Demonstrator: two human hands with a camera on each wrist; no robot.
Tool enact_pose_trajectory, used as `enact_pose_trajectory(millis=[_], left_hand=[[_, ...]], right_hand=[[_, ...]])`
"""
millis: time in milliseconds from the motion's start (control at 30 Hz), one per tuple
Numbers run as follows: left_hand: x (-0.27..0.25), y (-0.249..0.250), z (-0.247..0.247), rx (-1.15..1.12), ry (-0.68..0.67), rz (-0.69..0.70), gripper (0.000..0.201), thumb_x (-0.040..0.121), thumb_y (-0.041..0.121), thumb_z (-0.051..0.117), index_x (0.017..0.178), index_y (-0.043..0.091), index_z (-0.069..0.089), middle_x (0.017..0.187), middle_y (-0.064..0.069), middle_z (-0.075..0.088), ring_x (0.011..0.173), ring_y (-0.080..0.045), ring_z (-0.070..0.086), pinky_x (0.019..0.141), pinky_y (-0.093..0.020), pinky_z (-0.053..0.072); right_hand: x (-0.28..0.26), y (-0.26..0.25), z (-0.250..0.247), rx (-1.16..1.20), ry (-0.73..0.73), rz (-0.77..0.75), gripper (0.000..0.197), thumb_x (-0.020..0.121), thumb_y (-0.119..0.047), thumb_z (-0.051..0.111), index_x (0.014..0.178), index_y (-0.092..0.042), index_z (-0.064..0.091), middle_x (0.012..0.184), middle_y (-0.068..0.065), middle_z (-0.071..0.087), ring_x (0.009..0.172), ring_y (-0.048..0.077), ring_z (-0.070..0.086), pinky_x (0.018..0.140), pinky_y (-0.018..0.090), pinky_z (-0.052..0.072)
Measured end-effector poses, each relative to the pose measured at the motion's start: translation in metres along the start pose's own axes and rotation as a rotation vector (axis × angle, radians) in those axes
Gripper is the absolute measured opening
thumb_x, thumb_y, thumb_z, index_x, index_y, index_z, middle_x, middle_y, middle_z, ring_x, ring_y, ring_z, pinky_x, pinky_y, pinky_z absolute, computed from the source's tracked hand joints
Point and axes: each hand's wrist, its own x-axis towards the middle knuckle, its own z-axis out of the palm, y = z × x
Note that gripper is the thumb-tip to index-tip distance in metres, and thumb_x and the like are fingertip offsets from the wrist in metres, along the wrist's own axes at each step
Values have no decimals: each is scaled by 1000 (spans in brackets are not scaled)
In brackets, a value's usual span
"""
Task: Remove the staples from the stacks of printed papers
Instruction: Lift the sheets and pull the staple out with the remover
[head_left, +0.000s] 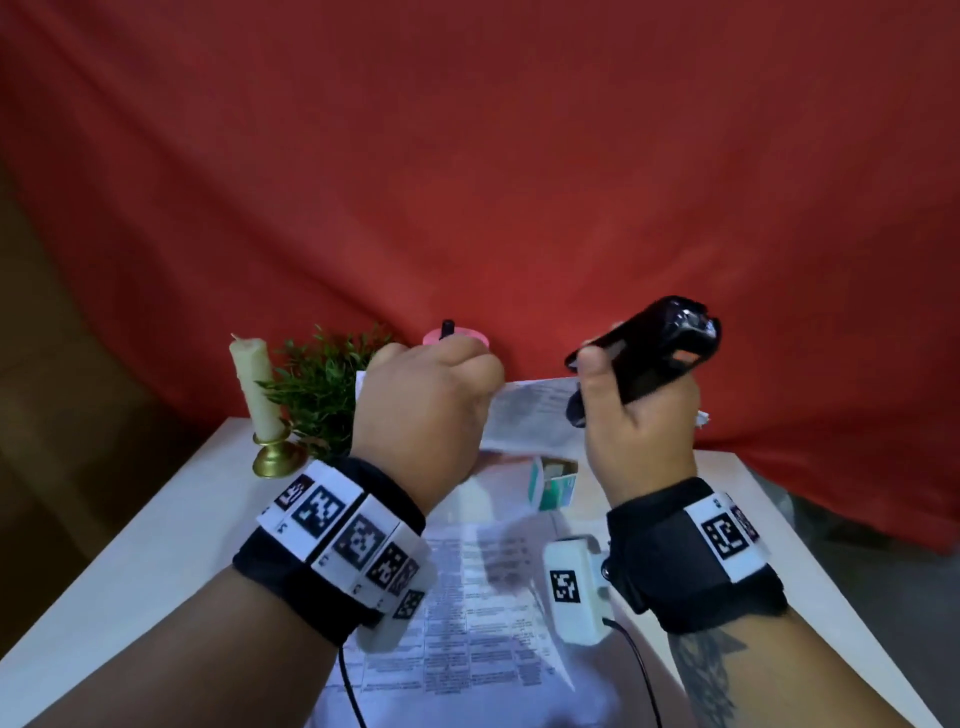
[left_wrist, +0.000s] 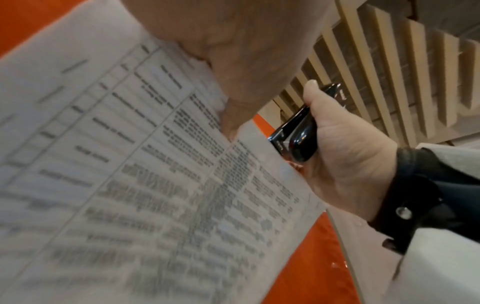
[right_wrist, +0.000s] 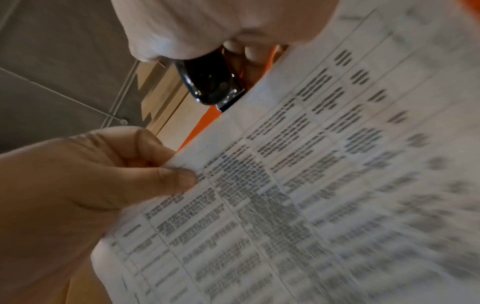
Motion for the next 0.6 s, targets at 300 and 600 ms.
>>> enact_pose_trajectory(millis=[300,600], left_hand=[[6,1,-29,80,428,283,19,68,15,72,79,23,59,79,4,70,55,-25,57,58,-37,37],[4,4,-36,104,378,203,12,73,8,69,67,19,65,80,5,71,54,-25,55,59,-36,35]], right_hand=[[-4,-23,-3,-111,34,-515,56,78,-67,63,97,-16,48,97,5,62,94,14,58,79,65,39],[-2,-26,3,-121,61,-473,59,78,-70,59,98,-17,47,98,-2,61,94,13,60,82,66,38]])
